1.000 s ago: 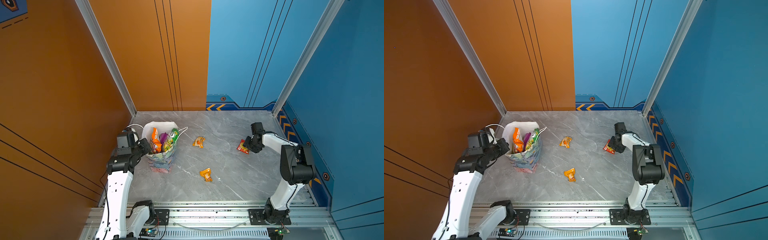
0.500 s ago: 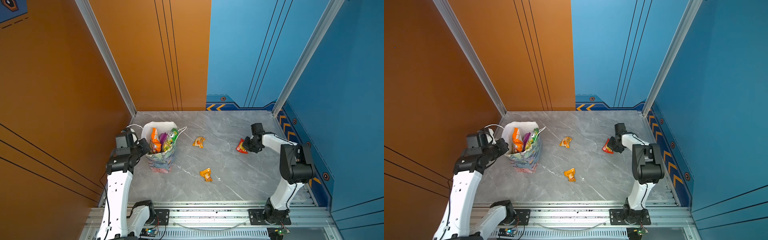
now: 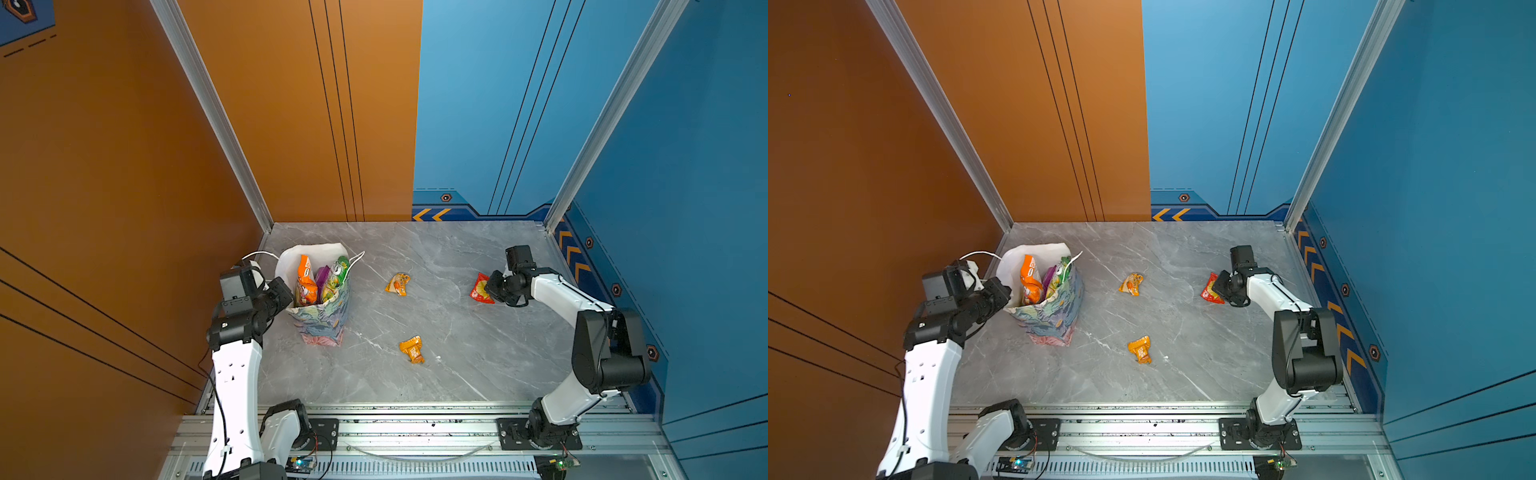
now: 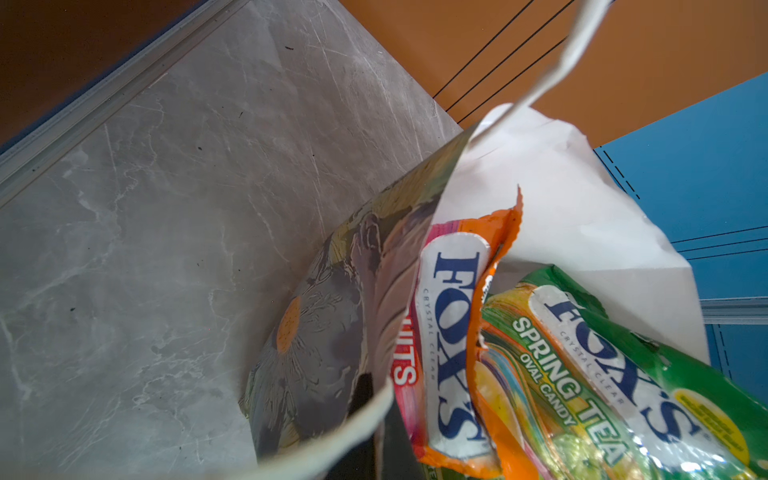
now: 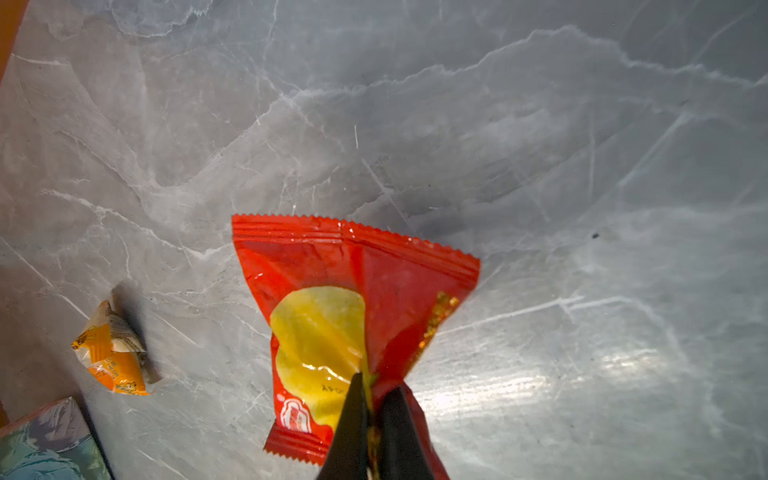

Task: Place the snacks into the paper bag
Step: Pick up the snack from the middle-right of the table, then place the snack in the paper bag.

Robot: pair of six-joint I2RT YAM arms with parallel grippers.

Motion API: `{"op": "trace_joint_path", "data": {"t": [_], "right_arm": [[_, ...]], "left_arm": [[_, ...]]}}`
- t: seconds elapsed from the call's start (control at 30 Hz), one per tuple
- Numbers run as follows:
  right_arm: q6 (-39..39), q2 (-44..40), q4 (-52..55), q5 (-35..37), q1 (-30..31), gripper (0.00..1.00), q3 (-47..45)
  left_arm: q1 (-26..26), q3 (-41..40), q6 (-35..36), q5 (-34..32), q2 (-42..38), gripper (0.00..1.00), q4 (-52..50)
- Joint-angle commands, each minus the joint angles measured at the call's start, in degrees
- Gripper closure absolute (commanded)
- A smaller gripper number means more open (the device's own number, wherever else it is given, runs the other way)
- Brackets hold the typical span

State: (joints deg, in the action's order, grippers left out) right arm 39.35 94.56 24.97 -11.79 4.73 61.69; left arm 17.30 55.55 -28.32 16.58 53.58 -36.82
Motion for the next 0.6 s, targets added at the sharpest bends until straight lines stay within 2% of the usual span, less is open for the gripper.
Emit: {"op": "trace_joint_path", "data": {"t": [0.0,0.27,0.57], "right_arm": [[3.74,-0.8,1.7,1.94,1.08,1.0,3.73],[4.76,-4.75,7.26,7.62,5.6,1.0,10.72],[4.33,-4.44,17.36,12.71,12.91,1.0,22.16]], "left_arm": [[0.41,-0.36,0.88,1.53,-0.06,1.0,4.3],[0.31,-0.71,0.53,2.26,0.14,1.0,4.9],[0.2,-1.13,0.98,3.7,-0.42,1.0,6.51]]}}
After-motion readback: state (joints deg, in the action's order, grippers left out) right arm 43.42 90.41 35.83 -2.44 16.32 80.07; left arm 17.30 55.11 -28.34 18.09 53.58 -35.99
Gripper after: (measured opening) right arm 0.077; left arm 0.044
